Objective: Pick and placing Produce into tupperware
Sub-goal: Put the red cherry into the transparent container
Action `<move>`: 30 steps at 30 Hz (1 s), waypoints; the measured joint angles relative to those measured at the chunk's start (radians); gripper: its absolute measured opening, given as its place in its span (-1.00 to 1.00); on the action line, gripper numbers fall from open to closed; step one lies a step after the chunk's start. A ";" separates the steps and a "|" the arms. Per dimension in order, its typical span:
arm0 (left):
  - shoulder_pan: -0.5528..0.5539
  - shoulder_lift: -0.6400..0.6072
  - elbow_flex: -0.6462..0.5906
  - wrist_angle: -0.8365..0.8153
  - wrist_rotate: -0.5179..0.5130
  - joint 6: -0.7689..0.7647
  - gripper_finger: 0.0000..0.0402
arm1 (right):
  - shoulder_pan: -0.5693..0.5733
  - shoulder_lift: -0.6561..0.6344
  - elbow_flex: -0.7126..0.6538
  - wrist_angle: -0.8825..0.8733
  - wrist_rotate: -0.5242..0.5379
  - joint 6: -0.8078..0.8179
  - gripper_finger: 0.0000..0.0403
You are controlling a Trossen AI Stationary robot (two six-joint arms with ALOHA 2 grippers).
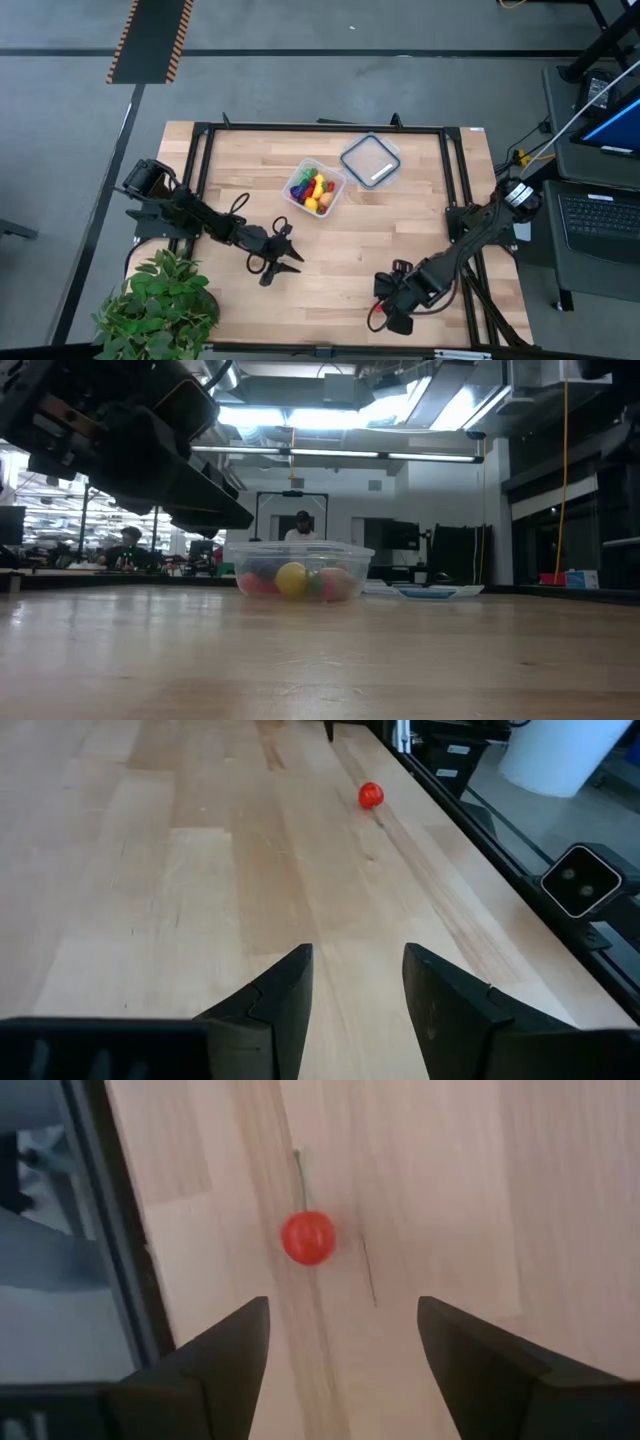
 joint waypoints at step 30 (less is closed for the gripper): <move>0.000 0.000 0.000 0.000 -0.078 0.008 -0.26 | -0.020 0.020 0.001 0.090 0.010 0.025 0.27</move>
